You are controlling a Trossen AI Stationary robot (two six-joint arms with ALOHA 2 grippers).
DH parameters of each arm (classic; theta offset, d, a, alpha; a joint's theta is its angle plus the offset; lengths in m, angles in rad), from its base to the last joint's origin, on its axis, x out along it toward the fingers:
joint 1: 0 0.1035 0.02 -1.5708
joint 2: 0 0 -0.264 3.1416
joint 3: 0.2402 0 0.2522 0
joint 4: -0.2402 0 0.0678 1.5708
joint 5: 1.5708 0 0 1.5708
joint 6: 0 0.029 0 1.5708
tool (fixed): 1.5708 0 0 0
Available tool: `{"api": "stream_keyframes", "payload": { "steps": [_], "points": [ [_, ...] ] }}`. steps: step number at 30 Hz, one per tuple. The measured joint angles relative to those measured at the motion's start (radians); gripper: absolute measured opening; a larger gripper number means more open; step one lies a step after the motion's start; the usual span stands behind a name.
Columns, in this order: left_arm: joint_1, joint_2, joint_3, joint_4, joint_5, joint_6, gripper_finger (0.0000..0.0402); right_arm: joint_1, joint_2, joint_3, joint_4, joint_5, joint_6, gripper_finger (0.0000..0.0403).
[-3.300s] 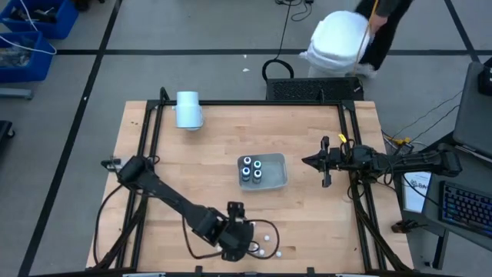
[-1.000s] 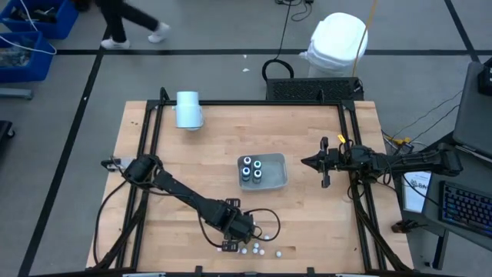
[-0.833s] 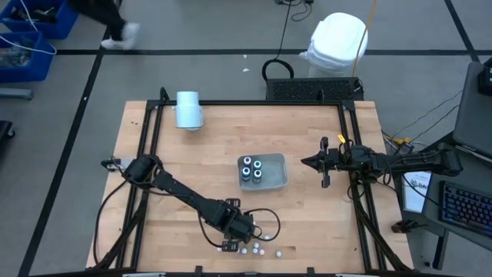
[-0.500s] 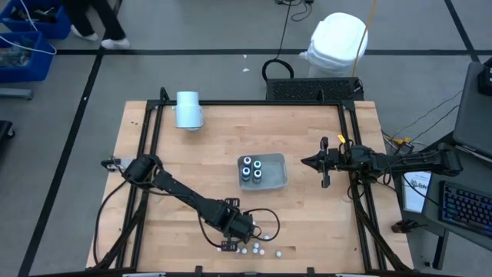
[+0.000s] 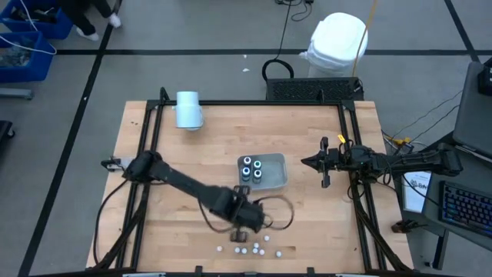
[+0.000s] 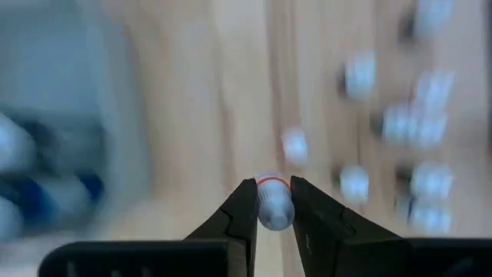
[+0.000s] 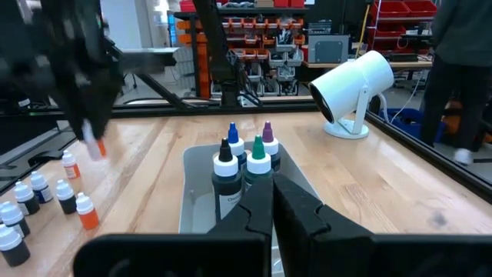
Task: Pick & Place food coloring
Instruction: Put the small orange food coloring bottle into the gray bin
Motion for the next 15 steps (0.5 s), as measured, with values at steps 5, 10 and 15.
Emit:
{"api": "stream_keyframes", "payload": {
  "steps": [5,10,15],
  "points": [
    [0.082,0.002,0.198,0.006,-0.06,0.081,0.0064,0.0,0.0,0.0,0.0,0.0,0.0,0.0],
    [0.173,0.008,0.242,0.004,-0.071,0.231,0.0063,0.0,0.002,0.0,0.0,0.0,0.0,0.0],
    [0.281,0.008,0.194,0.071,-0.088,0.288,0.0063,0.0,0.003,0.0,0.0,0.0,0.0,0.0]
  ]
}}
